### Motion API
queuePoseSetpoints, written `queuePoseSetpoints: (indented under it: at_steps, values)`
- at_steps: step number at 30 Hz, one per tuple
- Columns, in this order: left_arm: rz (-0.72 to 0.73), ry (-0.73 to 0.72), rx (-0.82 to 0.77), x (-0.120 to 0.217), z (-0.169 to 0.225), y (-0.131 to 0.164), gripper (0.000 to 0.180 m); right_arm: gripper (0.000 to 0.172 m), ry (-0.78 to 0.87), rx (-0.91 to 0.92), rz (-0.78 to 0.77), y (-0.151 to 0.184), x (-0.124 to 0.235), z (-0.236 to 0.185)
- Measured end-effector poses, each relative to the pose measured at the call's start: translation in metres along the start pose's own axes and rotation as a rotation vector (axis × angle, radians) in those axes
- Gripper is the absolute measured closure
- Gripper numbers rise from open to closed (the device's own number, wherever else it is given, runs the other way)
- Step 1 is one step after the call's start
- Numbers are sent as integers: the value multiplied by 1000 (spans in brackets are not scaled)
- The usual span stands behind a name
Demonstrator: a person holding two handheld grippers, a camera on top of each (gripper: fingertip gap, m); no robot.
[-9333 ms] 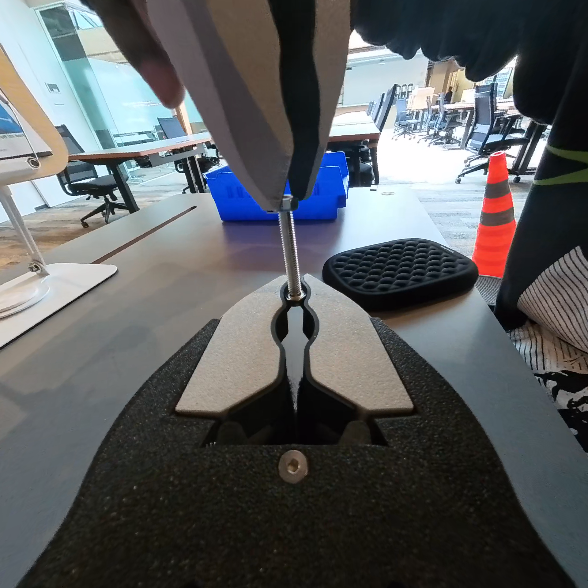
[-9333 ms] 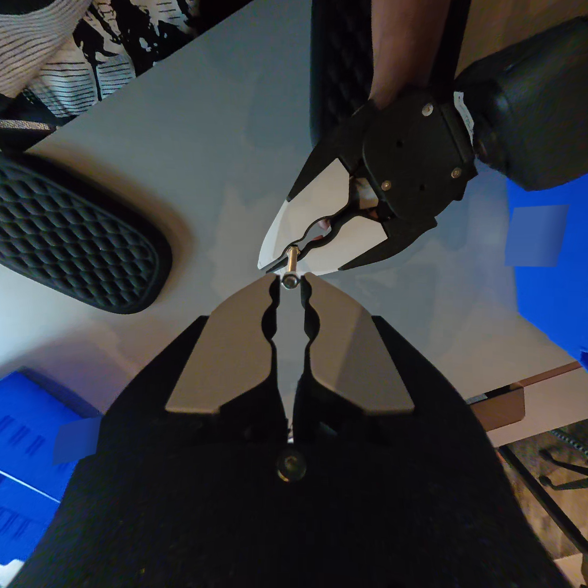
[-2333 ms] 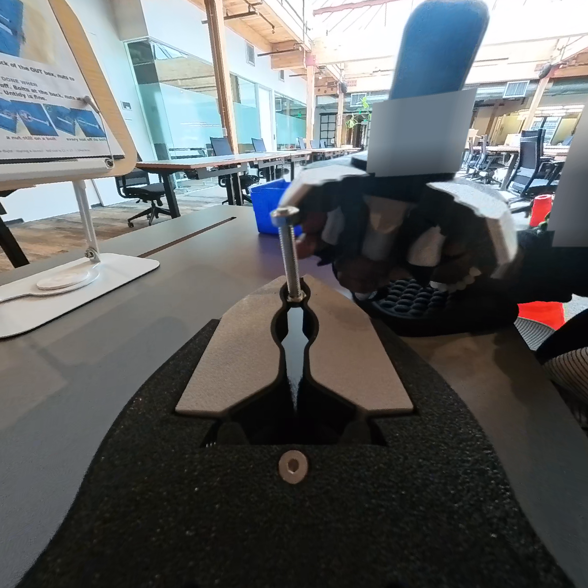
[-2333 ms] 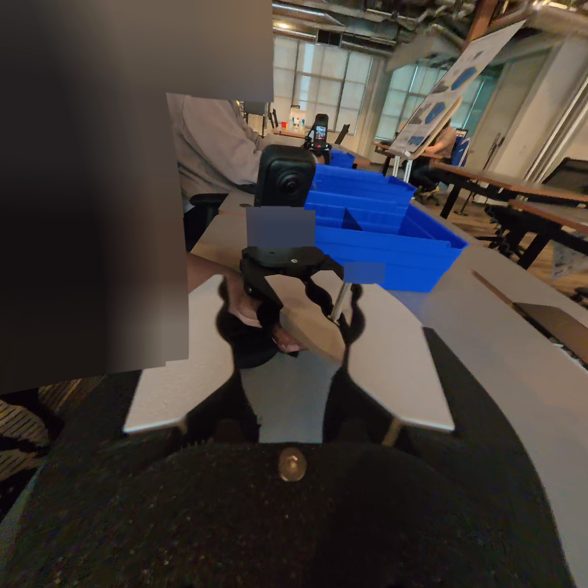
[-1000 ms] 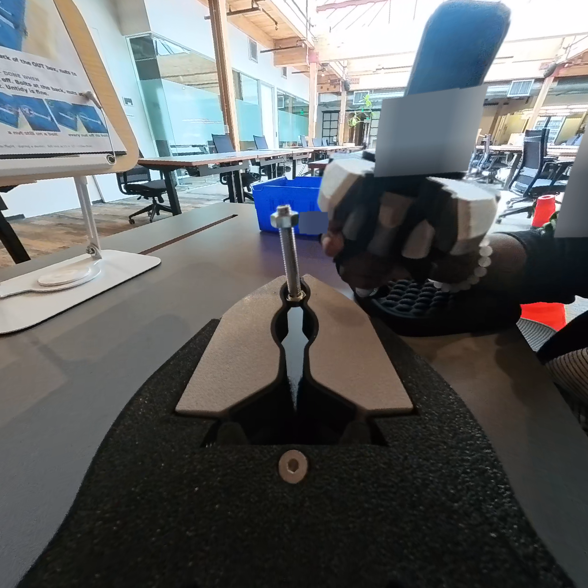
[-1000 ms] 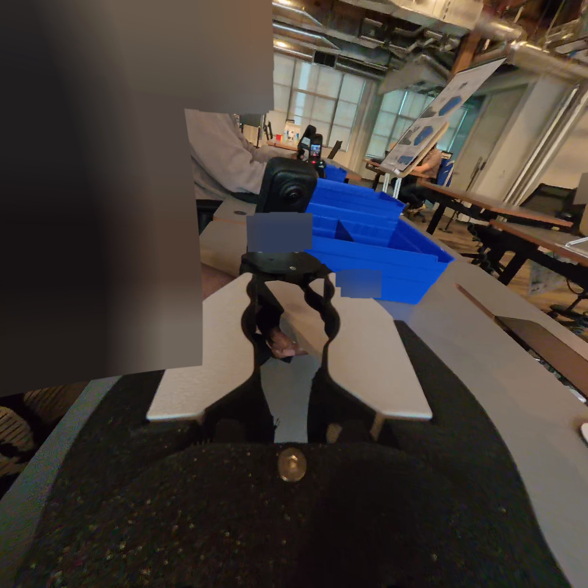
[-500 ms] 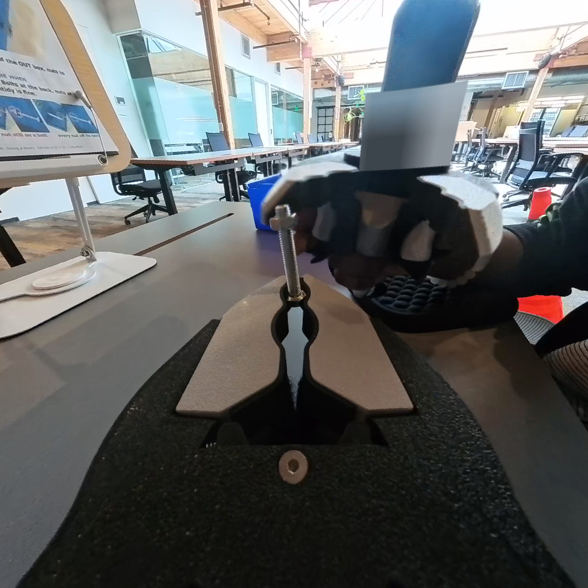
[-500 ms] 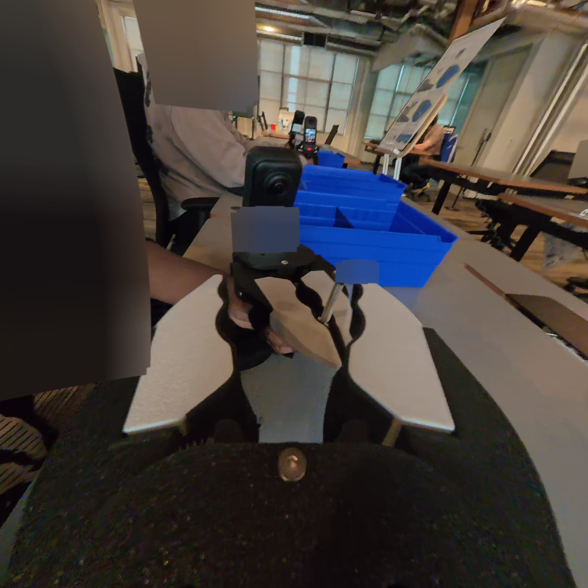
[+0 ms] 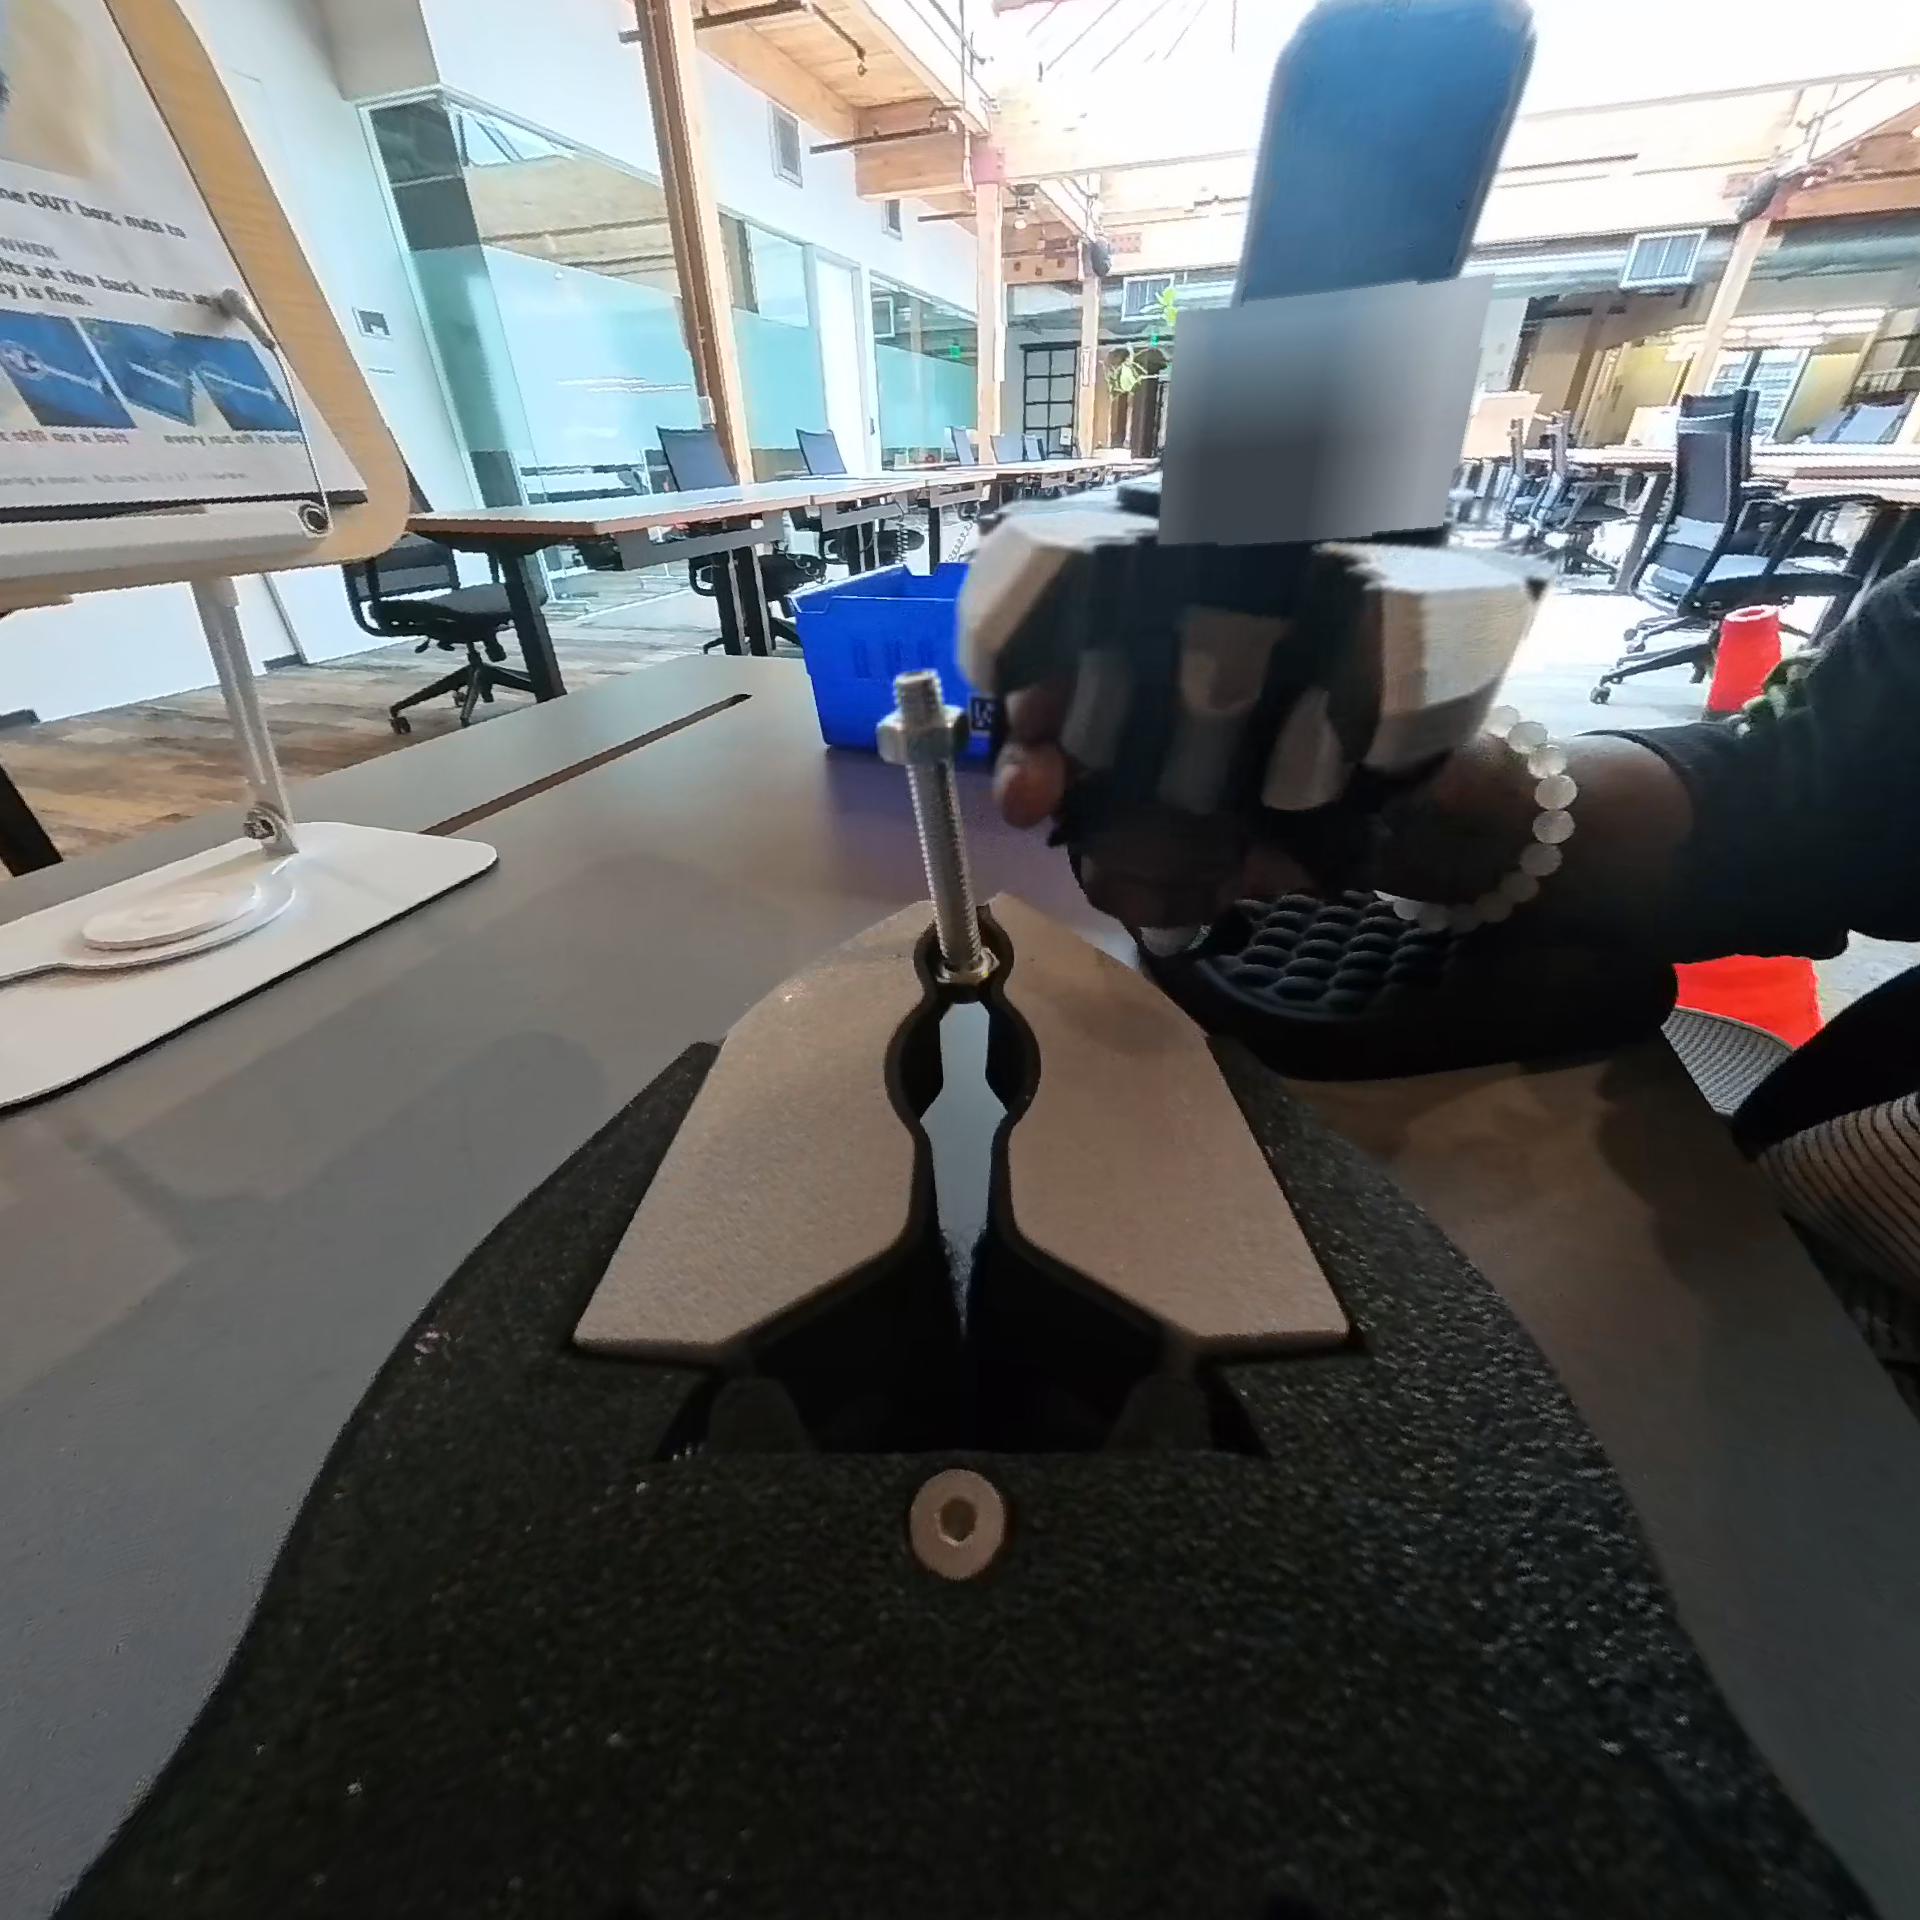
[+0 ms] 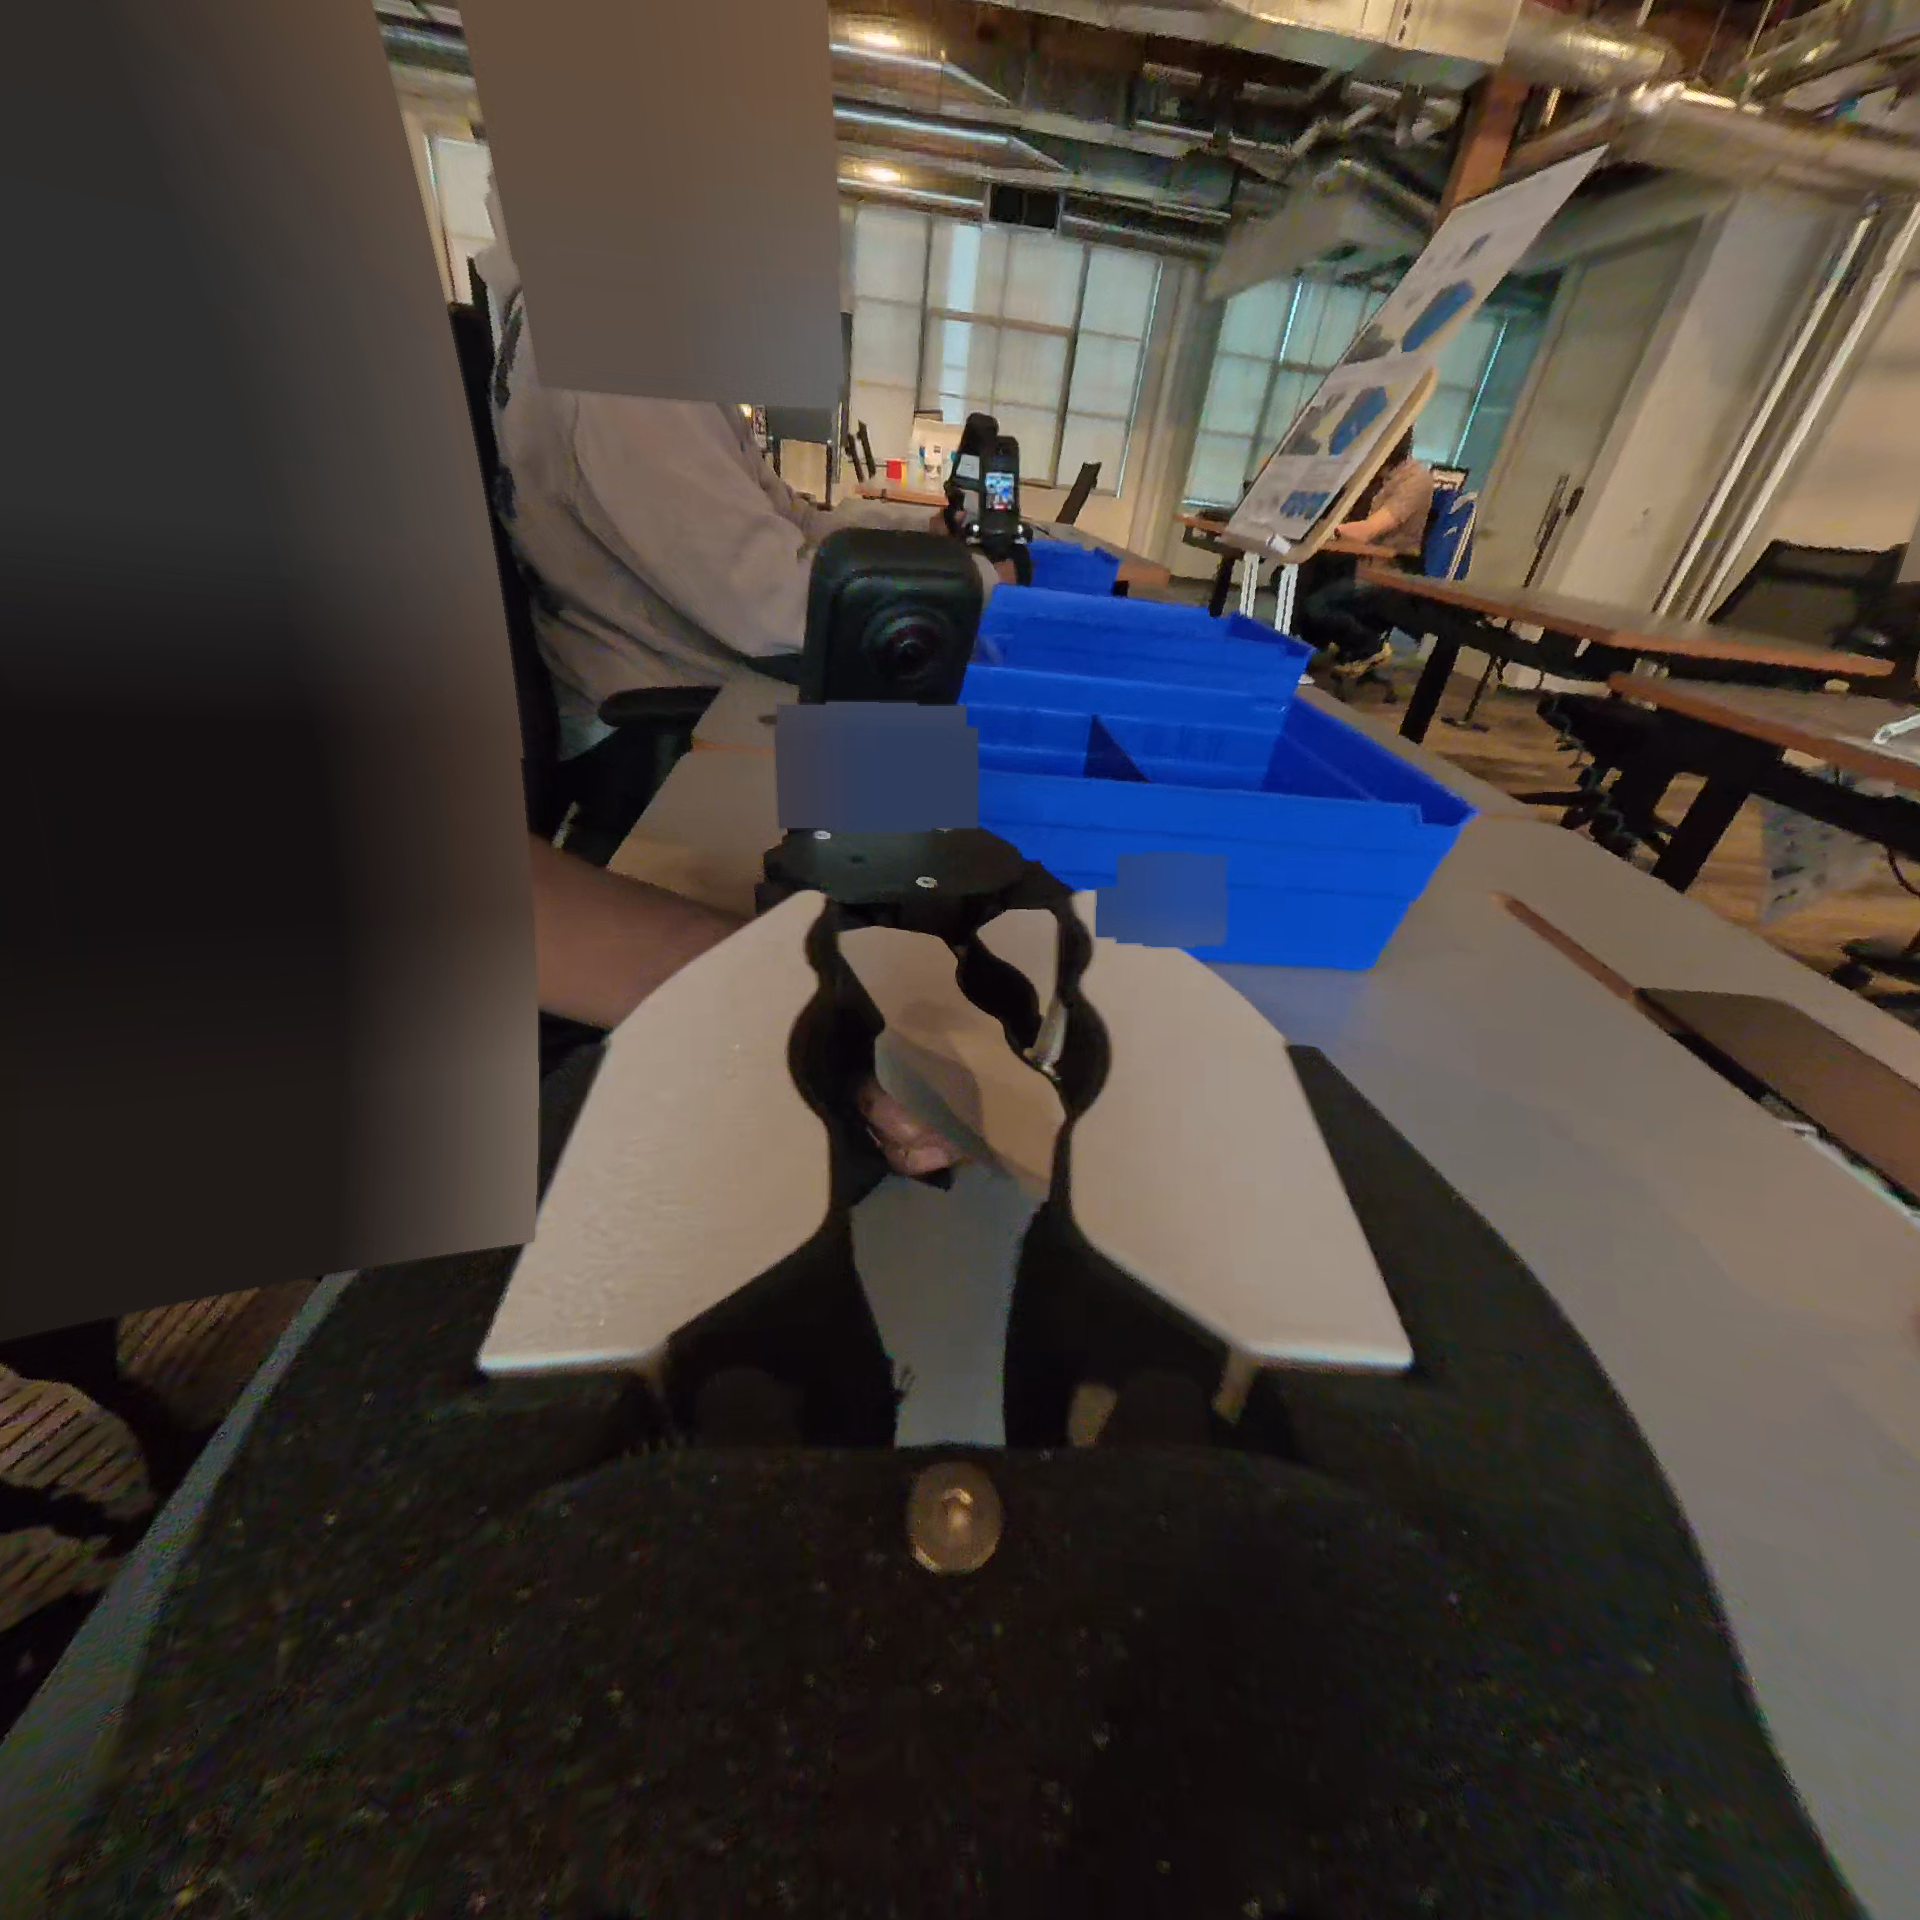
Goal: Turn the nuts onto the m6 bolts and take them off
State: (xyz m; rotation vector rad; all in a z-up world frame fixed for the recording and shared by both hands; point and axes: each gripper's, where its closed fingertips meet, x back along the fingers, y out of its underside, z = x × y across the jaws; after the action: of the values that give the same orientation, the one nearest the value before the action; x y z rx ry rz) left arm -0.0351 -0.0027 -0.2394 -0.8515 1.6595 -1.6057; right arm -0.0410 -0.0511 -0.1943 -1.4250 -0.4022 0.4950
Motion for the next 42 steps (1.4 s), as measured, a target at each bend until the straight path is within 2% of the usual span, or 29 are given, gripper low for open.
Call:
queuePoseSetpoints:
  at_steps: [2, 3, 5, 6, 7, 8, 11, 12, 14, 15, 16, 17, 20, 21, 23, 24, 25, 26, 29, 30, 31, 33, 34, 35, 36, 38, 39, 40, 42]
  values:
    - [-7, 3, -5, -1, 1, 1, 178, 110, 12, -21, -31, 5, -3, 4]
    - [-9, 4, -7, -1, 1, 1, 178, 106, 7, -24, -44, 8, -4, 3]
    - [-7, 2, -7, -1, 1, 1, 178, 117, 2, -8, -47, 8, -4, 1]
    - [-3, -1, -4, 0, 0, 0, 178, 134, -1, 13, -39, 6, -2, 0]
    - [0, -3, 1, 0, 0, 0, 178, 143, -6, 21, -15, 2, 0, -2]
    - [1, -1, 3, 0, 0, 0, 178, 143, 2, 12, 1, 0, 1, 0]
    - [-6, 2, -4, 0, 1, 1, 178, 113, 8, -34, -33, 6, -2, 4]
    - [-6, 2, -4, -1, 1, 1, 178, 109, 2, -40, -48, 8, -3, 3]
    - [-2, -4, -2, 0, 0, 0, 178, 119, -2, -20, -52, 9, -3, 1]
    - [1, -7, 1, 0, -1, 0, 178, 139, -15, 5, -38, 6, -1, -2]
    - [3, -9, 5, 0, -1, 0, 177, 144, -15, 12, -14, 2, 1, -2]
    - [3, -7, 7, 0, -1, 0, 177, 141, -4, 5, -8, 1, 1, 0]
    - [-8, 0, -1, -1, 0, 1, 177, 104, 5, -37, -42, 8, -4, 3]
    - [-9, 0, -1, -1, 0, 1, 178, 101, -5, -42, -61, 11, -5, 2]
    - [-3, -2, 3, 0, 0, 1, 178, 115, -2, -12, -71, 11, -5, 0]
    - [1, -5, 6, 0, -1, 0, 178, 132, -2, 16, -59, 9, -2, -1]
    - [2, -6, 9, 0, -1, 0, 177, 139, -6, 21, -30, 5, -1, -2]
    - [1, -5, 11, 0, -1, 0, 177, 138, 0, 7, -14, 2, 0, 0]
    - [-5, -3, 6, 0, -1, 1, 177, 107, 23, -31, -40, 7, -3, 6]
    - [-3, -5, 7, 0, -1, 1, 178, 102, 21, -33, -51, 9, -4, 6]
    - [-1, -6, 10, 0, -2, 1, 178, 108, 8, -28, -58, 10, -4, 3]
    - [0, -10, 15, 0, -2, 0, 177, 136, -12, 8, -43, 6, -2, -2]
    - [-1, -10, 15, 0, -3, 1, 177, 144, -10, 21, -21, 2, 0, -3]
    - [-2, -10, 13, 0, -2, 1, 177, 144, 0, 18, -12, 1, 1, -1]
    - [-3, -10, 12, 0, -2, 1, 177, 136, 9, 5, -17, 1, 1, 2]
    - [-3, -9, 12, 0, -2, 1, 177, 108, 22, -29, -38, 6, -2, 5]
    - [-3, -9, 13, 0, -2, 1, 177, 101, 19, -38, -53, 9, -4, 5]
    - [-3, -10, 12, 0, -2, 1, 178, 102, 4, -36, -67, 11, -5, 3]
    - [-1, -13, 13, 0, -3, 1, 178, 125, -9, -5, -66, 10, -4, -2]
